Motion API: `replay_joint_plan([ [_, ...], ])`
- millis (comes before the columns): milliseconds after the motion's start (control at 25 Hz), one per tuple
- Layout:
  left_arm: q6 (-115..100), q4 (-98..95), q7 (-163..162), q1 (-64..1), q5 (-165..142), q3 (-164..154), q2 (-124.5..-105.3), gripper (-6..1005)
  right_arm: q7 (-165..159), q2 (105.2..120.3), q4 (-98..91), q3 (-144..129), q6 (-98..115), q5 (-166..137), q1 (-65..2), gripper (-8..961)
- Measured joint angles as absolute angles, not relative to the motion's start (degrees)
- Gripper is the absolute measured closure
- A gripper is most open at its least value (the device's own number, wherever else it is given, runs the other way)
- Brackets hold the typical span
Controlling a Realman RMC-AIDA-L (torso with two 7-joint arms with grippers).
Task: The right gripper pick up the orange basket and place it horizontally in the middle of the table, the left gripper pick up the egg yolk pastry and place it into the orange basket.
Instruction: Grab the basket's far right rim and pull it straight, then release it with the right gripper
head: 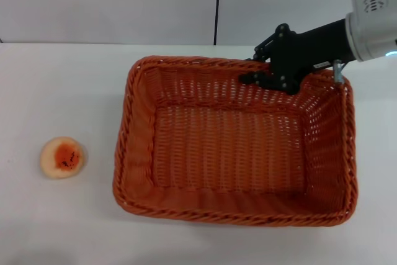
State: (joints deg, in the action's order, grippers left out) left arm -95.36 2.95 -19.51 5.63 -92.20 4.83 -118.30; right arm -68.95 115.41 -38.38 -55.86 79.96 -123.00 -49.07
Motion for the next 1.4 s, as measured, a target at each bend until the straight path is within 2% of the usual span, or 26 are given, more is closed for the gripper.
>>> replay_joint_plan([
  [160,-95.3,2.8,-19.5,5.6,-92.2,4.8,-118.29,189,-68.9,116.21,-38.4,-57.0,79.8,-123.3,-49.5,789],
  [1040,-95.0,2.6,-19.5,5.3,-92.2,5.0,-118.24,189,-68.9,117.89,-41.5,-61.7,76.8,-124.0,-47.7,789],
  [1160,-95.0,2.6,-19.5,5.2,-92.2,5.0,-118.22,189,-68.9,118.04,-41.5,-61.5,76.9,-123.9,-47.5,608],
  [1400,-95.1,2.4,-19.5,5.0,-92.2,4.9,-118.18,189,-69.1,118.66,-44.3,-61.4,77.6,-123.2,-45.5,452],
])
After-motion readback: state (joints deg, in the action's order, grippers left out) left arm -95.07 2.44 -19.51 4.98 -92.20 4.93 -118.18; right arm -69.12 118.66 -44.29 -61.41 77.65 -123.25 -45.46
